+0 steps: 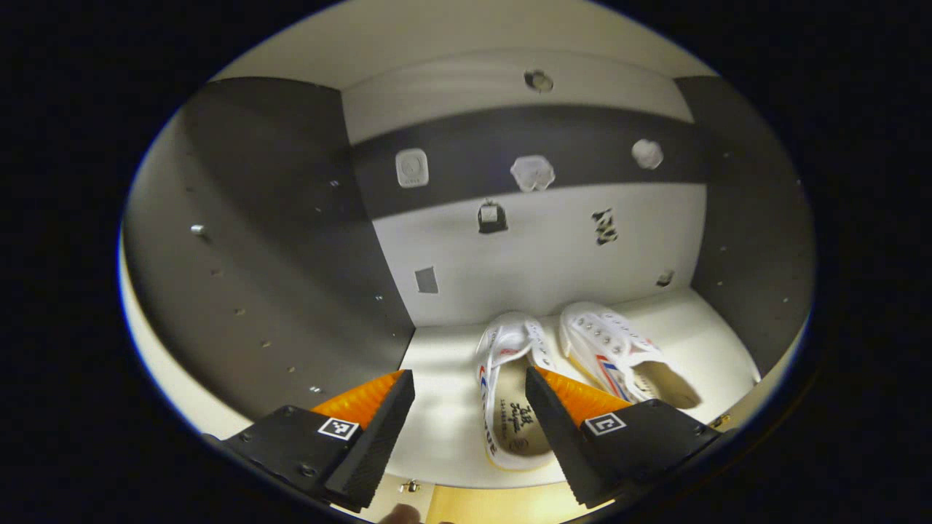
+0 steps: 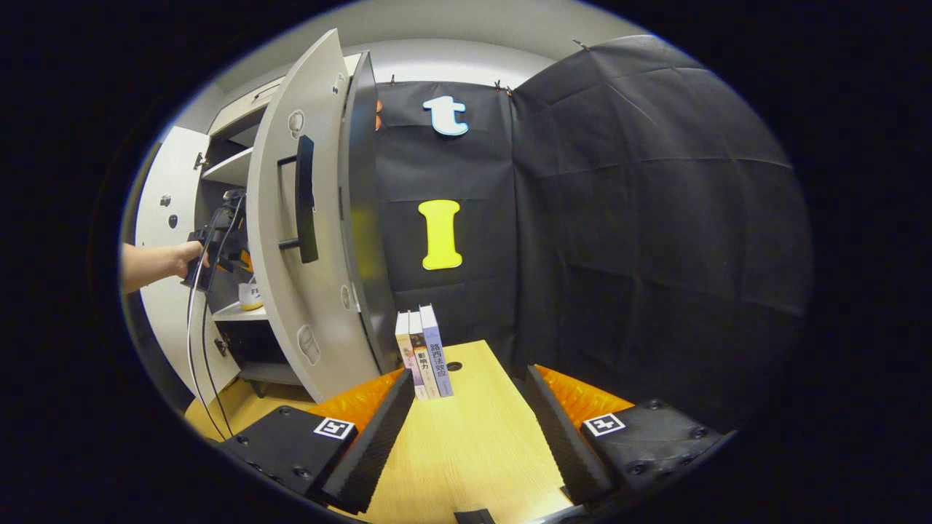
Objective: Grab one shoe with the right hand and put it into the shoe cabinet, grab the other shoe with the left hand and put it into the shoe cabinet; then close the right door with the right hand and the left door with the left hand.
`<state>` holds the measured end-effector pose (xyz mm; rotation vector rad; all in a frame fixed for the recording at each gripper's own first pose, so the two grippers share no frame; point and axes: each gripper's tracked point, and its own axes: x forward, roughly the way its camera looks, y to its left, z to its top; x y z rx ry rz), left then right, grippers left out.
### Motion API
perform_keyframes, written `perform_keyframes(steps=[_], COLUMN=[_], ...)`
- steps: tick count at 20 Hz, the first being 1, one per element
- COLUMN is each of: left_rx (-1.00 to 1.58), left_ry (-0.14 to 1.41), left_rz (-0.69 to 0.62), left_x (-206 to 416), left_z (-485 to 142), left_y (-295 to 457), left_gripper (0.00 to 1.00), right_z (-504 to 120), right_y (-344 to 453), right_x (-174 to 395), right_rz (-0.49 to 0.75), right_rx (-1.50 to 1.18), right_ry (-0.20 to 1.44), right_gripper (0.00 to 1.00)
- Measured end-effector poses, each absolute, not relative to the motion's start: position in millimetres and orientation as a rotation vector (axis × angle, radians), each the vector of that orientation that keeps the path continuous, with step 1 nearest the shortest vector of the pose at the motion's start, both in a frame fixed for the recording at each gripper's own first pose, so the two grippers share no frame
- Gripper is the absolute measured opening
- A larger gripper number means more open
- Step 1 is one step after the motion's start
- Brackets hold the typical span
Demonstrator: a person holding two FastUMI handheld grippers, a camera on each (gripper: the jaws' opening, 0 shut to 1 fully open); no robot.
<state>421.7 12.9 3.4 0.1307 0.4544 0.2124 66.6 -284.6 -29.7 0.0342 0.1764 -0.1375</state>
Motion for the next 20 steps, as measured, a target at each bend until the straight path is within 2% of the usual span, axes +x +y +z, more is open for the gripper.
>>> perform_keyframes(steps=[5, 10, 15, 18, 20], left_rx=[0.098, 0.098, 0.010, -0.014, 0.002], left_ry=[0.224, 0.084, 0.085, 0.050, 0.087], left_rz=[0.201, 0.299, 0.333, 0.323, 0.322], left_x=[315.8, 199.0, 112.1, 81.6, 67.1], left_z=[56.2, 55.9, 26.1, 14.0, -9.4], left_y=[-26.2, -53.2, -85.0, -97.3, -100.0], left_gripper=[0.96, 0.96, 0.96, 0.96, 0.98], right_z=[-9.8, 16.6, 41.9, 54.8, 64.0], right_y=[-273.9, -265.6, -268.2, -263.0, -255.3], right_x=[94.1, 117.3, 132.7, 140.3, 148.3], right_rz=[-0.033, 0.039, 0.049, 0.053, 0.069], right_rx=[0.036, 0.103, 0.108, 0.100, 0.098], right_ry=[0.146, 0.091, 0.032, 0.015, 0.014], right_gripper=[0.98, 0.98, 1.00, 1.00, 0.98])
